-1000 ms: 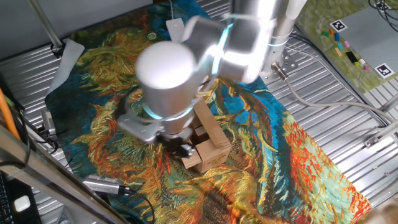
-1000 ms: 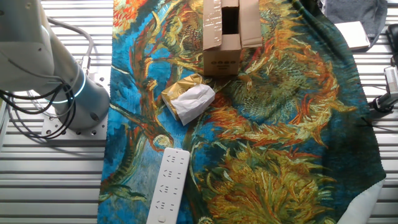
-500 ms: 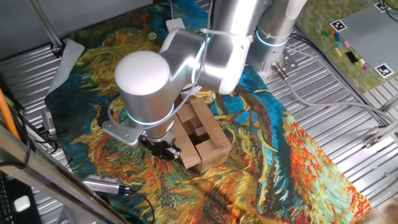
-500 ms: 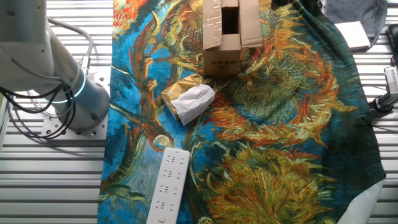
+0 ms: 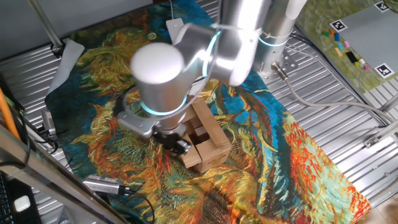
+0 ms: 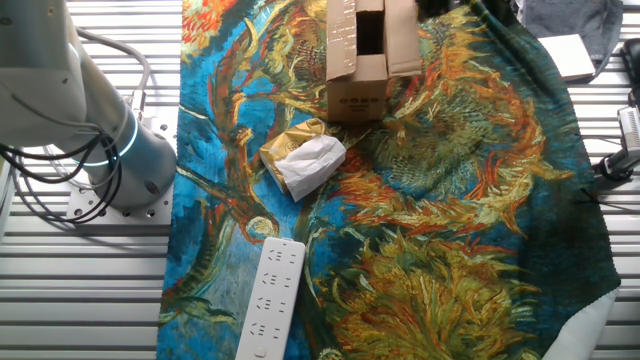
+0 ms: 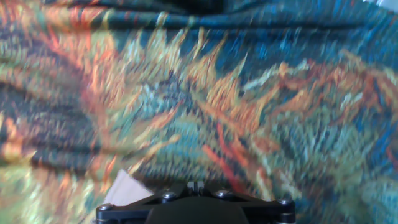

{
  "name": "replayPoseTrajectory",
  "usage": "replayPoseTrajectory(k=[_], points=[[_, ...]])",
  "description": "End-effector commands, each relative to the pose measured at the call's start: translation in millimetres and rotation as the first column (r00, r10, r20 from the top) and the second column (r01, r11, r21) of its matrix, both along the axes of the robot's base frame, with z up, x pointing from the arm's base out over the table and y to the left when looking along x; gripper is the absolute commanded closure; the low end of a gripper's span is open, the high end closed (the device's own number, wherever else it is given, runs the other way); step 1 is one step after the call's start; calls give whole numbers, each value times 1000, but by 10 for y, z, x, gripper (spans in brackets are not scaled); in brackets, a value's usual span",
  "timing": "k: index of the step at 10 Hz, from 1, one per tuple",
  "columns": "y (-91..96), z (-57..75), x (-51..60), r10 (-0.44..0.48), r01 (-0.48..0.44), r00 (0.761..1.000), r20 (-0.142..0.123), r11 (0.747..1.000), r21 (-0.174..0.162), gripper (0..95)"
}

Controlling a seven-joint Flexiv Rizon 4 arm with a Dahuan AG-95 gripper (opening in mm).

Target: Cover the box

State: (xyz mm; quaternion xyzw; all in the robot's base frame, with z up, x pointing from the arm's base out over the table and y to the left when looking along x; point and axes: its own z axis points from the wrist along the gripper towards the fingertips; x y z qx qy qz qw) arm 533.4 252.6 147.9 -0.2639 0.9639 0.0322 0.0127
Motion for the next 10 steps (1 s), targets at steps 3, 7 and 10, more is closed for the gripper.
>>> replayPoseTrajectory(k=[3, 7, 10], points=[[29, 136, -176, -5, 5, 1000, -25, 1000, 0, 950], [30, 132, -424, -7, 8, 998, -60, 1000, 10, 950], [64, 45, -631, -17, 18, 998, -53, 1000, 16, 950]])
